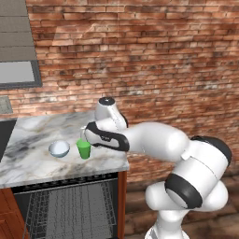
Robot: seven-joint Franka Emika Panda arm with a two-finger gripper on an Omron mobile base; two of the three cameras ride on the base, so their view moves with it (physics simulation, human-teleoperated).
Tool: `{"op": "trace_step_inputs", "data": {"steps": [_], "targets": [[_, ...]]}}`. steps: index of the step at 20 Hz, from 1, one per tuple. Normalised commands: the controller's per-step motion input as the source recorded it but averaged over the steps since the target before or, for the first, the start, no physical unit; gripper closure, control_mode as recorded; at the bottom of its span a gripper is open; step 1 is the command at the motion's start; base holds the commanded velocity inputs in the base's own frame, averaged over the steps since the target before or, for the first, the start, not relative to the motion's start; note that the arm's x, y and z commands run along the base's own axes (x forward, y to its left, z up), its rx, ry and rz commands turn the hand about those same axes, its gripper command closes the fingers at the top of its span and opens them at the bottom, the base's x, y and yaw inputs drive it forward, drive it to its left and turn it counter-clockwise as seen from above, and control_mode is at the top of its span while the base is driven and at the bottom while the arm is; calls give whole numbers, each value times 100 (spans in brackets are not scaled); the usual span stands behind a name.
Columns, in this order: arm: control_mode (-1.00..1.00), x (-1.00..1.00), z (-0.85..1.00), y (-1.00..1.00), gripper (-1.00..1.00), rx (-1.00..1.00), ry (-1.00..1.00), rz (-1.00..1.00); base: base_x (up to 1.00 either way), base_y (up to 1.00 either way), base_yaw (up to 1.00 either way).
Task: Pick up the cup and bowl from the counter, place them in the dishwasher, and close the dishwasher door.
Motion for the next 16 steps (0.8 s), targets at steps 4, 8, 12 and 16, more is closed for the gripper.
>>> {"op": "trace_step_inputs", "data": {"steps": [4,8,12,16], "targets": [[-100,19,-10,13,-100,0,0,0,0,0,0],[-100,15,-7,17,-100,0,0,0,0,0,0],[-100,11,-11,15,-100,0,0,0,0,0,0],[-100,7,-14,3,-100,0,0,0,0,0,0]]}}
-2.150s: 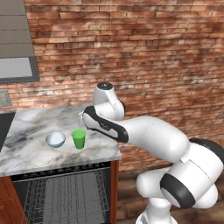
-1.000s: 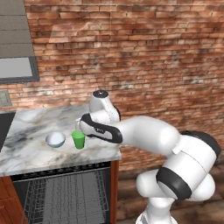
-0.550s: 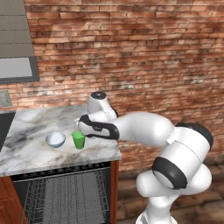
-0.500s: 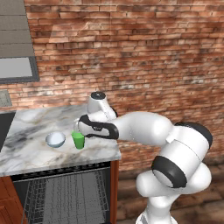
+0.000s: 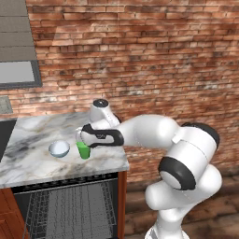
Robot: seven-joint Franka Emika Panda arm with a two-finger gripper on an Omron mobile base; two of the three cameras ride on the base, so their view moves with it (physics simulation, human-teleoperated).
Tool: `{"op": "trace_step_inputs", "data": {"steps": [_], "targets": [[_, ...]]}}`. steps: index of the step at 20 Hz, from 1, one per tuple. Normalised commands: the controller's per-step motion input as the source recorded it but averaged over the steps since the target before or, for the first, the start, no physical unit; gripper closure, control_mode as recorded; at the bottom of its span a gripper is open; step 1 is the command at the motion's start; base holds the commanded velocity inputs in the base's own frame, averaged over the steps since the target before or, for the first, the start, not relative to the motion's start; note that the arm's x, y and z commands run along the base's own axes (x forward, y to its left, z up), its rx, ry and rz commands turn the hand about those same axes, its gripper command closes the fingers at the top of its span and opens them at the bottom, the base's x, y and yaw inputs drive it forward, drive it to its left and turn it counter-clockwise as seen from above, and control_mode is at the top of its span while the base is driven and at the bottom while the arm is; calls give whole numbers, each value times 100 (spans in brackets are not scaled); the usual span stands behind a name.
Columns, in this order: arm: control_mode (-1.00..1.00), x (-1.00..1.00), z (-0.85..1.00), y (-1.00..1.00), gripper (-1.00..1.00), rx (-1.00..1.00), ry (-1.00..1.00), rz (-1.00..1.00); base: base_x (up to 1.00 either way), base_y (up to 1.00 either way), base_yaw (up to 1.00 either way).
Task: Pick up the cup and bowl from the counter, place them in the dishwasher, and close the dishwasher door.
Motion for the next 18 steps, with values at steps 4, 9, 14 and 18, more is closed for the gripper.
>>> {"op": "trace_step_inputs", "data": {"steps": [4,9,14,18], "targets": [[-100,3,-18,4,-100,0,0,0,0,0,0],[-100,0,-19,7,-100,0,0,0,0,0,0],[-100,0,-17,5,-100,0,0,0,0,0,0],[-100,0,-13,2,-100,0,0,0,0,0,0]]}}
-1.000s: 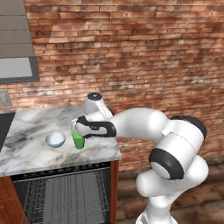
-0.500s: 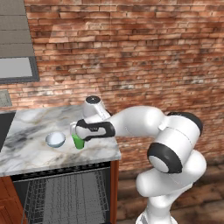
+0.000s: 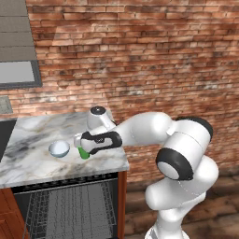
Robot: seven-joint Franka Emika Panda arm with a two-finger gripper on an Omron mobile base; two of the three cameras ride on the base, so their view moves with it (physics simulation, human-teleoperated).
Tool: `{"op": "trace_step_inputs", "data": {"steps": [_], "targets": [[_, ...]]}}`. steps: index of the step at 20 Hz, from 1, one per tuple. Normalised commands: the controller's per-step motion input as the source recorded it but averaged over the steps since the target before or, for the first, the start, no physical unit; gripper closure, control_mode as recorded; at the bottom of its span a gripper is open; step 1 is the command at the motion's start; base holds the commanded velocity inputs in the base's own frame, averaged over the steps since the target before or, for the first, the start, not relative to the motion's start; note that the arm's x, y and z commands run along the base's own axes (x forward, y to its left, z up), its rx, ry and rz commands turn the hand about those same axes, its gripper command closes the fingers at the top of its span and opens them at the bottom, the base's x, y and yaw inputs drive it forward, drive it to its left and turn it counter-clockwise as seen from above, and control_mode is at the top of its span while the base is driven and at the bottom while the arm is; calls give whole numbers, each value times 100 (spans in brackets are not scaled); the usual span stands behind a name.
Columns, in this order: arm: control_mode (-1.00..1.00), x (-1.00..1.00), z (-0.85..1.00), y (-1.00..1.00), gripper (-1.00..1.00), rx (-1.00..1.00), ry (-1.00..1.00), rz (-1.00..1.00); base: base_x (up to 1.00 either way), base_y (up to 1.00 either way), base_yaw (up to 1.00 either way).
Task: Pick up the cup and bowl from the counter, place them in the dishwasher, and close the dishwasher door.
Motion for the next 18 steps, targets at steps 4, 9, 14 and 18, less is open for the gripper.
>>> {"op": "trace_step_inputs", "data": {"steps": [4,9,14,18], "targets": [[-100,2,-1,0,-100,0,0,0,0,0,0],[-100,10,17,0,-100,0,0,-1,0,0,0],[-100,21,28,0,-100,0,0,-2,0,0,0],[-100,19,3,0,-100,1,0,0,0,0,0]]}}
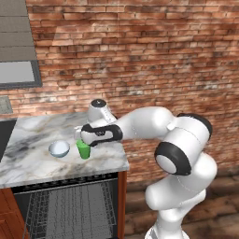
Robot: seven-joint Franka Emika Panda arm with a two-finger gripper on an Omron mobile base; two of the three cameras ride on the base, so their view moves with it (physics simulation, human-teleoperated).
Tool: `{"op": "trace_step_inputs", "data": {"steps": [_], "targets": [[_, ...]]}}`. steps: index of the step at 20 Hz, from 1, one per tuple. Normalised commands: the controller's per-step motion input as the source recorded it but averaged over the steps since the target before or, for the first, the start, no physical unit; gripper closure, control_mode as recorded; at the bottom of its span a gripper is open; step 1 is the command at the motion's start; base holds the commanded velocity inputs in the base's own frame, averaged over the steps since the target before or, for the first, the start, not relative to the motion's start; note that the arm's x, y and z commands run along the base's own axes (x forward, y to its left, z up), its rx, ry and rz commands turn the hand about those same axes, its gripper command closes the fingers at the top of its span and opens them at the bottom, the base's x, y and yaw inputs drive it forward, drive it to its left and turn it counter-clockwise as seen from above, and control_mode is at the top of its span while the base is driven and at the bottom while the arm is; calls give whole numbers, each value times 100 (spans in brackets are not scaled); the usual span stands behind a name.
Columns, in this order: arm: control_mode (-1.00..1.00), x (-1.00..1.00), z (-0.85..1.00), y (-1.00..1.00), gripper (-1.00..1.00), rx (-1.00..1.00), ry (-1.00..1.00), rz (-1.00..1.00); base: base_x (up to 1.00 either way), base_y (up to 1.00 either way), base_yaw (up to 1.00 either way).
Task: Pick up the cup and bowl from the counter, place them in the dishwasher, and close the dishwasher door.
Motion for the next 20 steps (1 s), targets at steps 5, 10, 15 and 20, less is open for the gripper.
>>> {"op": "trace_step_inputs", "data": {"steps": [5,10,15,20], "targets": [[-100,14,-16,0,-100,0,0,0,0,0,0],[-100,17,-30,0,-100,0,0,0,0,0,0],[-100,18,-18,0,-100,0,0,0,0,0,0],[-100,21,-12,1,-100,0,0,0,0,0,0]]}}
